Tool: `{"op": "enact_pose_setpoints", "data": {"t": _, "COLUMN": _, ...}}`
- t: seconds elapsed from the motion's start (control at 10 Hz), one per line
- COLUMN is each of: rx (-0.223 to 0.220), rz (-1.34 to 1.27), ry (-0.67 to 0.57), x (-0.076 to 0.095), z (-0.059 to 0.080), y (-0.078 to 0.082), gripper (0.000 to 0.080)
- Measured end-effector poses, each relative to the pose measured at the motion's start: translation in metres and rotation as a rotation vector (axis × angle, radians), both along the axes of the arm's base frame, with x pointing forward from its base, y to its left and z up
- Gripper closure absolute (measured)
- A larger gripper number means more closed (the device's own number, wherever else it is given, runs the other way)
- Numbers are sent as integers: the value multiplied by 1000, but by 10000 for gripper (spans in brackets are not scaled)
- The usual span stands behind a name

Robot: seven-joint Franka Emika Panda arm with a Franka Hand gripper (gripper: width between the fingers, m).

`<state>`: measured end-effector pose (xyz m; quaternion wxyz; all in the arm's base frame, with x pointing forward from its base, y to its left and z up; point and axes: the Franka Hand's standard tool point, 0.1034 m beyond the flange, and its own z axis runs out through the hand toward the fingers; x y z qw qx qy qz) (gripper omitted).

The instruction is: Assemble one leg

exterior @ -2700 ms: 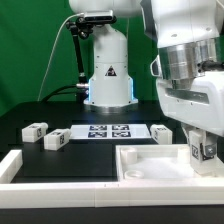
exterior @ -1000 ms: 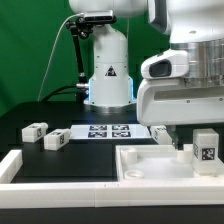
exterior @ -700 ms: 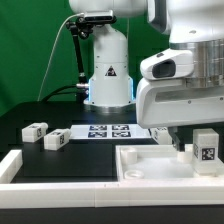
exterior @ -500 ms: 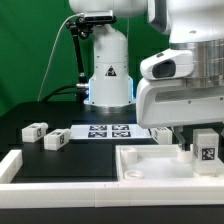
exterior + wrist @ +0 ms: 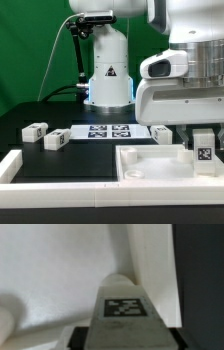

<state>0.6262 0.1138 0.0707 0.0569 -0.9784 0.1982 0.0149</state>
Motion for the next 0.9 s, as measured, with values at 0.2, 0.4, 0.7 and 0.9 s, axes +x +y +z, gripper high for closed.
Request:
{"op": "enact_pose_setpoints", "data": {"t": 0.2, "rx": 13, "rz": -240, "ry": 1, "x": -1, "z": -1, "y": -1, "gripper": 511}}
{"op": "enact_pose_setpoints", "data": {"t": 0.4, "rx": 36, "rz": -489, "ry": 2, "x": -3, "z": -1, "y": -1, "gripper": 511}}
{"op": "enact_pose_setpoints", "data": {"t": 0.7, "rx": 55, "rz": -878, "ry": 44, "x": -4, "z": -2, "y": 2, "gripper": 511}}
{"op": "enact_pose_setpoints", "data": {"t": 0.9, "rx": 72, "rz": -1066, "ry": 74, "x": -4, "z": -2, "y": 5, "gripper": 509}}
